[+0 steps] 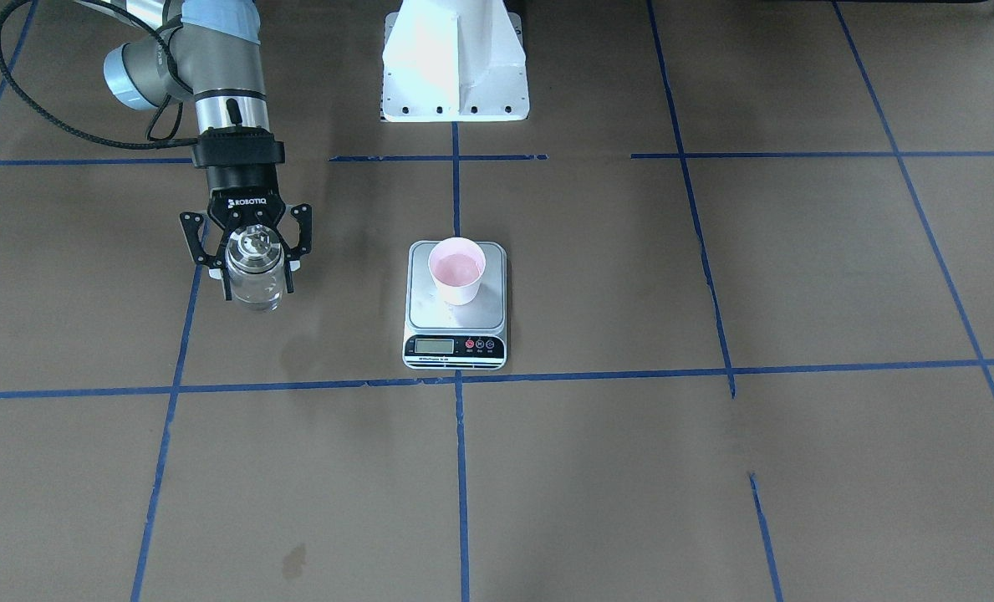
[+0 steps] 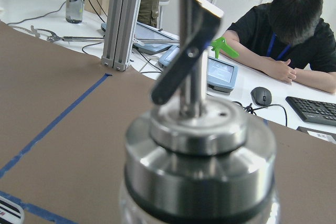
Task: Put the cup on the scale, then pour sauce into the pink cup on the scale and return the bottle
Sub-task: 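Lift the bottle with the right gripper and carry it toward the cup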
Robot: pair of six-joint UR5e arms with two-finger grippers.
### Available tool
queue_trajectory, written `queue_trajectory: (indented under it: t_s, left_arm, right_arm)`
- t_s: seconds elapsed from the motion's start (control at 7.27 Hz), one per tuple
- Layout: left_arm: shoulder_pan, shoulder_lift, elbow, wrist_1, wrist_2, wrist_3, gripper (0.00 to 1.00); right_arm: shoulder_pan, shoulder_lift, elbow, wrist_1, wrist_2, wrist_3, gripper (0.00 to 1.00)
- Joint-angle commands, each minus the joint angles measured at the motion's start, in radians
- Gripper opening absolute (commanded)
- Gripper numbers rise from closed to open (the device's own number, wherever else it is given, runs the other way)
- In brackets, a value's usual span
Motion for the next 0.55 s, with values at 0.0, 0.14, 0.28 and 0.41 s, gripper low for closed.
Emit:
queue_trajectory:
  t_s: [0.0,0.14,0.28,0.41]
  left_arm:
    - [0.0,0.001,0.0,0.0,0.0,0.0,1.0]
    - [0.0,0.001,0.001,0.0,0.0,0.0,1.0]
    - [0.0,-0.001,0.002,0.0,0.0,0.0,1.0]
    - [0.0,-0.001,0.008,0.0,-0.002,0.0,1.0]
  right_arm:
    - [-0.003,0.091,0.018,-0.238,-0.037,0.001,0.0]
    - [-0.009,0.119,0.018,-0.286,-0.039,-0.004,0.0]
    - [-0.016,0.136,0.018,-0.331,-0.057,-0.01,0.0]
    - [-0.044,0.142,0.019,-0.355,-0.108,-0.013,0.0]
